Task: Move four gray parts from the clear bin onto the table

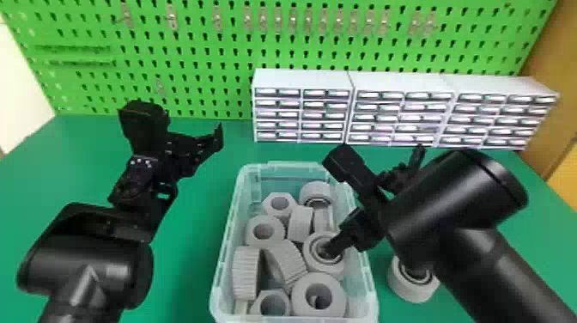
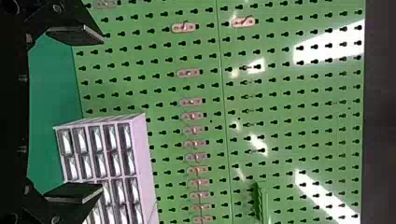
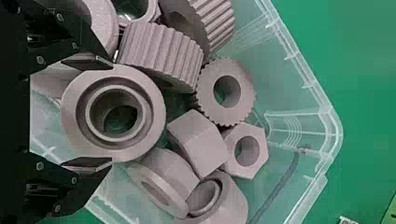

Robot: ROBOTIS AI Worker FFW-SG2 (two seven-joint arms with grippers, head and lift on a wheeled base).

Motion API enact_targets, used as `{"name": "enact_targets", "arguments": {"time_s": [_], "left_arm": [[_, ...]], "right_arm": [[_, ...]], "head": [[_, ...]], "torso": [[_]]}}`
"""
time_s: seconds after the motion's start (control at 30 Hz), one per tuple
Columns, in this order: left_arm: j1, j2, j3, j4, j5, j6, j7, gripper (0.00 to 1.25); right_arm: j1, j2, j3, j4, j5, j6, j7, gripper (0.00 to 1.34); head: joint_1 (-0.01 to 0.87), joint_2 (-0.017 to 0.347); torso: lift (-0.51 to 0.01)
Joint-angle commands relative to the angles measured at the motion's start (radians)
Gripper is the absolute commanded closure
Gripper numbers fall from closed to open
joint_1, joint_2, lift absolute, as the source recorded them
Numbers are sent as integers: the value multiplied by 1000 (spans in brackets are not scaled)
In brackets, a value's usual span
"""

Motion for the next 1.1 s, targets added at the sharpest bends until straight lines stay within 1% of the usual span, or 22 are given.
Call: {"name": "enact_targets", "arguments": {"time_s": [0.0,0.13,0.33,0.47,0.67,0.83,1.07], "left_arm": [[-1,0,-1,2,1,0,0,167],[-1,0,-1,2,1,0,0,167],[-1,0,-3,3,1,0,0,167],[-3,0,-3,3,1,0,0,167],[-7,0,-8,6,1,0,0,167],[-7,0,-9,6,3,0,0,167],[-7,0,-8,6,3,0,0,167]], "right_arm": [[-22,-7,19,15,0,-2,1,525],[-45,-20,43,38,0,-32,3,525],[-67,-40,65,87,3,-97,26,525],[-99,-54,106,113,3,-150,26,525],[-130,-71,143,145,-9,-224,26,525],[-134,-73,148,177,-34,-267,26,525],[-133,-66,157,216,-57,-311,26,525]], "head": [[678,34],[678,34],[678,34],[678,34],[678,34],[678,34],[678,34]], "torso": [[-50],[-50],[-50],[-50],[-50],[-50],[-50]]}}
